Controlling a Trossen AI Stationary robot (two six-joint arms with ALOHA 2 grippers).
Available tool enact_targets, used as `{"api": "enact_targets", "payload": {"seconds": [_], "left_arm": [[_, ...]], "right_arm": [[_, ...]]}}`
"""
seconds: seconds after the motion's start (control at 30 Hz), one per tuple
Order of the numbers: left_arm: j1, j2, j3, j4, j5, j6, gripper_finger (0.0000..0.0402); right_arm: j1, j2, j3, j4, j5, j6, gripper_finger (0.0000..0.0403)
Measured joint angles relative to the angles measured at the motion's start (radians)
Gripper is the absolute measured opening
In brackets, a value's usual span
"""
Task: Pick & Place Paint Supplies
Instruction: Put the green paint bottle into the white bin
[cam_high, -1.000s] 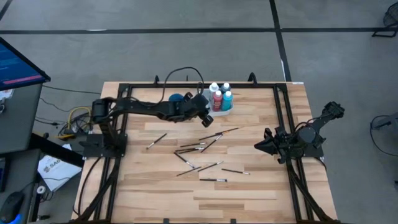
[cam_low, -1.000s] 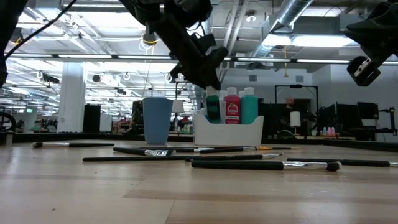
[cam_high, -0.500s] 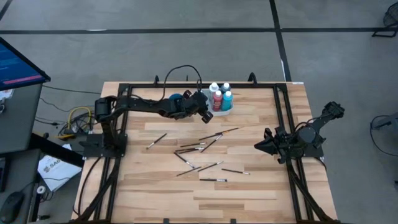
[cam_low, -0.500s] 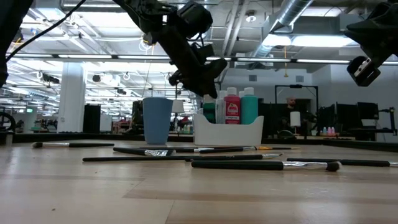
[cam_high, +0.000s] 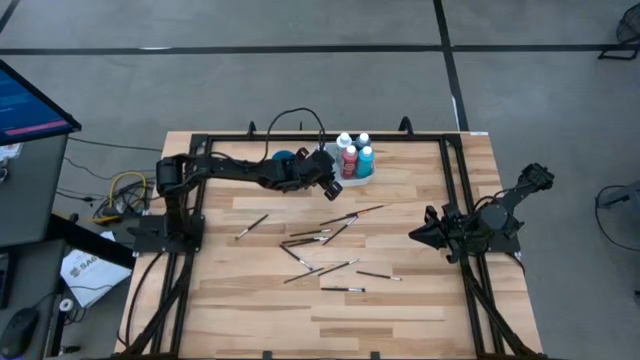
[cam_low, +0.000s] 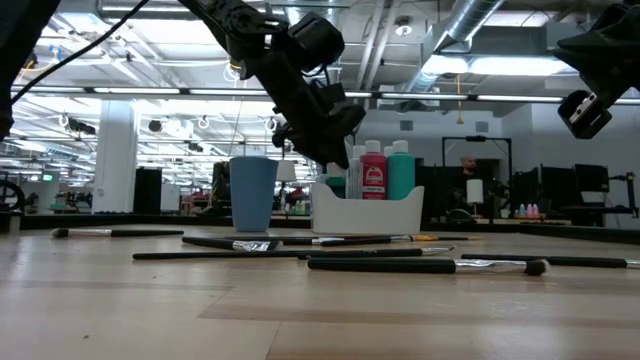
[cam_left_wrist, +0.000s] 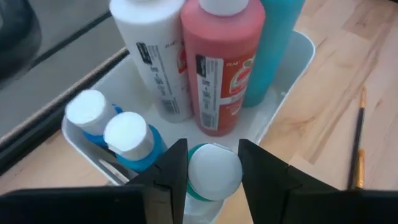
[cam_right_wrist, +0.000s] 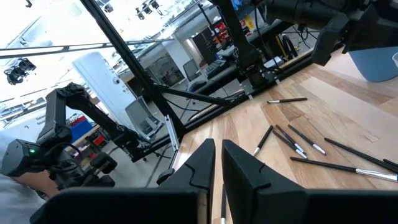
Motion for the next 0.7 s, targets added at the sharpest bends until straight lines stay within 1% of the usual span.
{"api": "enact_targets", "payload": {"seconds": [0.27,0.5,0.6,0.7], "left_arm": [[0.002,0.000,0.000,0.000,-0.002,0.000,0.0139],[0.002,0.000,0.000,0.001,0.004,0.003,0.0175],[-0.001,-0.014,-0.001,-0.019,0.070,0.048,0.0190],[-0.017,-0.073,-0.001,-0.064,0.145,0.100,0.0200]], "right_arm": [[0.000,0.000,0.000,0.000,0.000,0.000,0.0023],[0.000,0.000,0.000,0.000,0.000,0.000,0.0024],[0.000,0.000,0.000,0.000,0.000,0.000,0.0024],[0.000,0.000,0.000,0.000,0.000,0.000,0.0023]]}}
